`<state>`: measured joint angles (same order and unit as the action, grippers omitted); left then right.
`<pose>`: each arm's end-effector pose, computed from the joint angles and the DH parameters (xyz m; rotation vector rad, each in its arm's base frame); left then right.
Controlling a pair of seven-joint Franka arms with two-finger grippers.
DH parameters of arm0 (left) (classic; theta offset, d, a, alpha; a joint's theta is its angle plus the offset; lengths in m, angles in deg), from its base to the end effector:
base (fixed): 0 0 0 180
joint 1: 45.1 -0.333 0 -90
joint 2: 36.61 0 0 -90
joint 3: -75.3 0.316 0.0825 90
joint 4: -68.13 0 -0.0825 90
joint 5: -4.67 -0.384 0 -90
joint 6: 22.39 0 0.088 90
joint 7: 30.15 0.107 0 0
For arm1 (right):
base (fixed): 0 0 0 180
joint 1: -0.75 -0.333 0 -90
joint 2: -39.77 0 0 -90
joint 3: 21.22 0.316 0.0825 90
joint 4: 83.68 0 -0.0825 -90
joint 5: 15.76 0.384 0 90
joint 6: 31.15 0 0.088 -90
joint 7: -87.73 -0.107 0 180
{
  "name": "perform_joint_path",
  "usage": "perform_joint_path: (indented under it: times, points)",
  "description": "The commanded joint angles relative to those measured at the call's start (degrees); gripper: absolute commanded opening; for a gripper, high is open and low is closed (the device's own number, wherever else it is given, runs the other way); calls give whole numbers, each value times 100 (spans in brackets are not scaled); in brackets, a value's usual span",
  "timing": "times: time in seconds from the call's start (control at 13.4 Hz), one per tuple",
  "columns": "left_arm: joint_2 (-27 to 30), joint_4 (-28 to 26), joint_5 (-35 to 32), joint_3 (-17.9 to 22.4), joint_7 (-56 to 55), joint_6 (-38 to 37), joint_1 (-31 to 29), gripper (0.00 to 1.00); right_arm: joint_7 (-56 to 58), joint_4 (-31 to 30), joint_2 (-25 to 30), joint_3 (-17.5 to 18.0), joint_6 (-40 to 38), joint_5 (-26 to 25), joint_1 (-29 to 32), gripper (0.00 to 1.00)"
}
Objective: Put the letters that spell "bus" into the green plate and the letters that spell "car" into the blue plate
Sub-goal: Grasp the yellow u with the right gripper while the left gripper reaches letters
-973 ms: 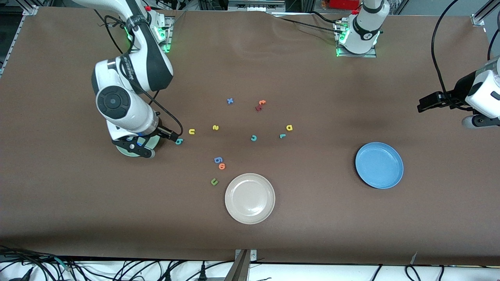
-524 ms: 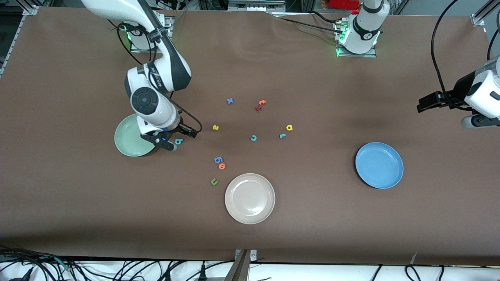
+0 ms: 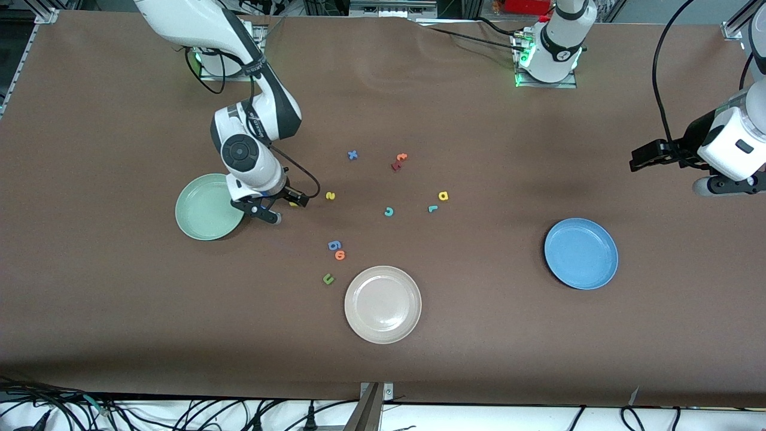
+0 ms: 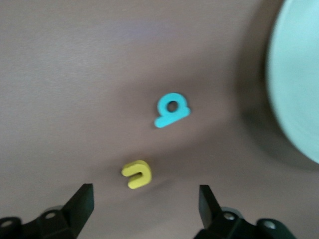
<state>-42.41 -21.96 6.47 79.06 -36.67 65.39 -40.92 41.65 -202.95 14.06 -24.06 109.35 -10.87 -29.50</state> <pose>0.5764 -0.0094 0.5635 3.1130 0.1676 -0.2226 0.5138 0.2665 0.2016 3.0581 -0.6036 -0.1242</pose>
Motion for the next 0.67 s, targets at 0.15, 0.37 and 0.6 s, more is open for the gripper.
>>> perform_joint_path:
  times: [0.15, 0.37, 0.6]
  points:
    - [-290, 175, 57, 37, -157, -51, 30, 100, 967, -342, -75, 55, 663, 99, -16, 84]
    - [-525, 421, 83, 81, -157, -16, -128, 100, 1066, -378, -84, 55, 663, 91, -16, 77]
    - [-1019, 448, 75, 29, -157, -16, 21, 100, 1276, -369, -84, 55, 689, 73, -7, 73]
